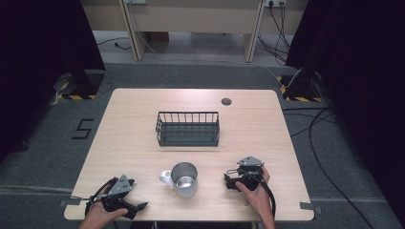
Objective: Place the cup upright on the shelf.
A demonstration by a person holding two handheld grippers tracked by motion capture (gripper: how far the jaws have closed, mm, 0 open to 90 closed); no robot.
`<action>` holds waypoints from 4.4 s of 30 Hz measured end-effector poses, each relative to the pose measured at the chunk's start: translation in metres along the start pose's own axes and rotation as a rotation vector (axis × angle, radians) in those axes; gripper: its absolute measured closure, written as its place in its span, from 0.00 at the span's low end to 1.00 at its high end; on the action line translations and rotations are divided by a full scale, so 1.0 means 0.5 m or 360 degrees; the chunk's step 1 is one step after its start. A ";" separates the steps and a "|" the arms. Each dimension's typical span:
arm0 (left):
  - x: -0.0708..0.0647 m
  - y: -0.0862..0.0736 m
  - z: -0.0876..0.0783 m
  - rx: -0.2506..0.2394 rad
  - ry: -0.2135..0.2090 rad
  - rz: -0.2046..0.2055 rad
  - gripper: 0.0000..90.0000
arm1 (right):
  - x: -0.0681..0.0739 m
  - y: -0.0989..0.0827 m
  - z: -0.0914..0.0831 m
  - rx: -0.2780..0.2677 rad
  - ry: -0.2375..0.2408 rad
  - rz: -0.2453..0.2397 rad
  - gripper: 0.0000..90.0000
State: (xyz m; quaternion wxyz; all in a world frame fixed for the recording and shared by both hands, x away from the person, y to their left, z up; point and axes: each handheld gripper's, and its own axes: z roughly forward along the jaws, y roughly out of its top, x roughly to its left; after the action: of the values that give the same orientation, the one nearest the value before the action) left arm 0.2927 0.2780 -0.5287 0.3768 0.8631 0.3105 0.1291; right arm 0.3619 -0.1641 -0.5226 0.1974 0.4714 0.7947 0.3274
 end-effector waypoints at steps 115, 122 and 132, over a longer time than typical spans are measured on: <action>0.000 0.000 -0.001 0.0004 -0.0003 0.0002 0.00 | 0.244 0.112 0.005 -0.0703 0.0826 -0.0418 0.07; 0.000 0.000 -0.001 0.0004 -0.0003 0.0002 0.00 | 0.234 0.137 -0.011 -0.0734 0.0826 -0.0415 0.07; 0.000 0.000 -0.001 0.0003 -0.0003 0.0001 0.00 | 0.214 0.177 -0.023 -0.0751 0.0807 -0.0412 0.07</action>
State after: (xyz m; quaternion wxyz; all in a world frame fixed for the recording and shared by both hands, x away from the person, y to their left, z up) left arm 0.2926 0.2782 -0.5285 0.3761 0.8637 0.3100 0.1281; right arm 0.3587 -0.0437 -0.4525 0.1374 0.2122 0.7740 0.5805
